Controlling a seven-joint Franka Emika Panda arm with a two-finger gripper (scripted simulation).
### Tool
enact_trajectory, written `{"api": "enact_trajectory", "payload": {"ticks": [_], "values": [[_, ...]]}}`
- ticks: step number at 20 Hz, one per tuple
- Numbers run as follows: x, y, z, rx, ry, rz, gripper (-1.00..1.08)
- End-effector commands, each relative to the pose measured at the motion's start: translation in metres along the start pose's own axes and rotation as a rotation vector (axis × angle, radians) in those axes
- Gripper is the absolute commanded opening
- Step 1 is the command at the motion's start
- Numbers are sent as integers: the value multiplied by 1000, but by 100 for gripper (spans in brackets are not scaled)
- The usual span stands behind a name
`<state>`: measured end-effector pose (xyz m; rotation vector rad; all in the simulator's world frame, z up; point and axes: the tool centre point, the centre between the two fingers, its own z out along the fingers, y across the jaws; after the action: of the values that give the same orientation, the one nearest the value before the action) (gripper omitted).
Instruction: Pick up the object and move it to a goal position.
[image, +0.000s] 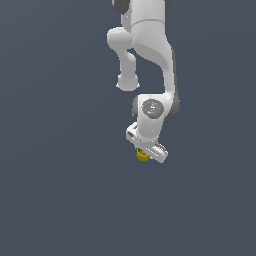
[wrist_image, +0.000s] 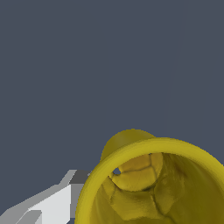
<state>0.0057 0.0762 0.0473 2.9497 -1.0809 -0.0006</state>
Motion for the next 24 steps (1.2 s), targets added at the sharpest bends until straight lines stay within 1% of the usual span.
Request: {"api": "enact_trajectory", "payload": {"ticks": [1, 14, 19, 24], "values": [[0, 0, 1, 0, 0, 0, -100], [-2, 0, -3, 1, 1, 0, -100], [-11, 3, -15, 1, 1, 0, -100], [-26, 8, -37, 1, 0, 0, -100]]}}
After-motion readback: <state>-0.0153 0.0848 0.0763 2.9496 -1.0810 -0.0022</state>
